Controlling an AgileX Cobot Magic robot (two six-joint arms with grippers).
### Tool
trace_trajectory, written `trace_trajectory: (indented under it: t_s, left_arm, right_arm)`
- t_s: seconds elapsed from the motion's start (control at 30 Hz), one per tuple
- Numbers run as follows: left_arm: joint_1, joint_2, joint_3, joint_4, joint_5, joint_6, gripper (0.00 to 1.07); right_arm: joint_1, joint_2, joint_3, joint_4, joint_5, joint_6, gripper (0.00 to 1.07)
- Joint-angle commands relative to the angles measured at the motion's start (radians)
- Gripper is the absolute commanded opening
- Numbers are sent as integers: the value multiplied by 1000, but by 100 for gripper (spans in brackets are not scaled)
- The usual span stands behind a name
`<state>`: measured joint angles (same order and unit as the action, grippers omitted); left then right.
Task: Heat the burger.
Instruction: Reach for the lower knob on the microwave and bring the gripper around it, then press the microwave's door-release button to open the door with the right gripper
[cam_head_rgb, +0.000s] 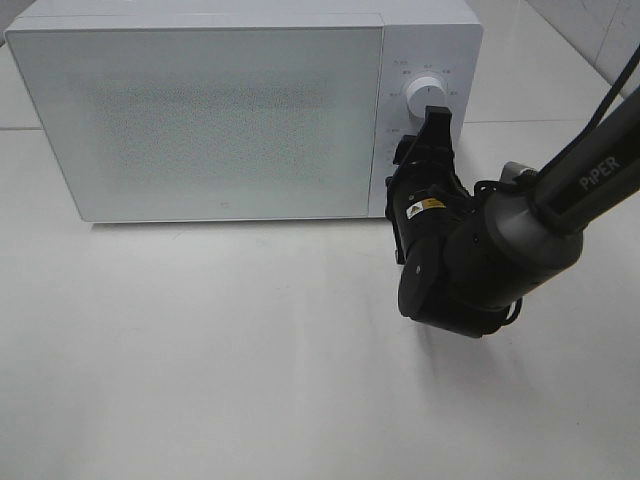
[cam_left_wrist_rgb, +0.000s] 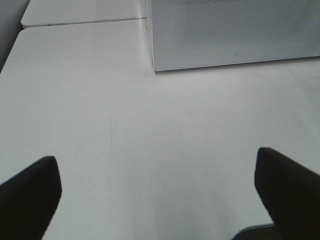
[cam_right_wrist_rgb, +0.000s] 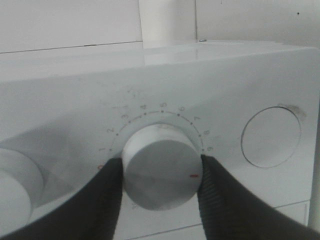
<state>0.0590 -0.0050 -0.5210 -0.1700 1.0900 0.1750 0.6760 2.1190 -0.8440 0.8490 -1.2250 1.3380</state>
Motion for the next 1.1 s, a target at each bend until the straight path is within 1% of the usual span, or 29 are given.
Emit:
trace_trajectory:
  t_s: [0.03,0.1,0.17,0.27,0.3,0.33,0.37,0.43,0.47,0.5,0.53,0.57,0.6,0.63,0.67,0.73,0.77,0.83,0.9,0.93,1.07,1.1]
  left_arm:
    - [3,-17,2,-3,-13,3,98]
    - [3,-17,2,-3,-13,3,98]
    - [3,-17,2,-3,-13,3,98]
    - [3,-17,2,-3,-13,3,98]
    - [3,-17,2,-3,-13,3,98]
    - [3,-17,2,-3,-13,3,98]
    - [3,-17,2,-3,-13,3,98]
    - [3,-17,2,-3,-13,3,98]
    - [3,-17,2,-3,-13,3,98]
    - [3,-17,2,-3,-13,3,98]
    - [3,-17,2,-3,-13,3,98]
    - [3,-17,2,-3,-13,3,98]
    - [3,-17,2,-3,-13,3,98]
    - [3,-17,2,-3,-13,3,98]
    - [3,-17,2,-3,-13,3,98]
    - [3,-17,2,-3,-13,3,98]
    - [3,-17,2,-3,-13,3,98]
    - [3,-17,2,-3,-13,3,98]
    - [3,-17,2,-3,-13,3,98]
    - [3,-17,2,-3,-13,3,98]
    - [3,-17,2,-3,-13,3,98]
    - [3,-17,2,-3,-13,3,98]
  right_arm:
    - [-9,-6,-15,20,-176,8,11]
    - [-9,-6,-15,21,-175,-8,11]
    - [-9,-6,-15,26,-174,-12,15]
    - [-9,-6,-15,32,-174,-17,18]
    - [-9,-6,-15,41,-173,-41,23]
    - [-9,-7,-15,55,-173,-53,26]
    - [-9,-7,-15,55,-173,-53,26]
    - [-9,-21,10,141,-166,-146,46]
    - [-9,-21,10,141,-166,-146,46]
    - [-9,-30,22,157,-162,-170,51]
    - [-9,-51,53,161,-149,-234,63]
    - [-9,-51,53,161,-149,-234,63]
    - [-9,-61,69,160,-140,-254,68]
    - [-9,-77,95,153,-107,-267,77]
    - [-9,-77,95,153,-107,-267,77]
    - [-9,-106,130,94,-45,-283,80]
    - [-9,-106,130,94,-45,-283,80]
    - [-9,-118,144,79,-29,-300,79]
    - [-9,-173,194,71,-7,-365,75]
    - [-9,-173,194,71,-7,-365,75]
    - [-9,-261,261,35,51,-426,75]
    - [-9,-261,261,35,51,-426,75]
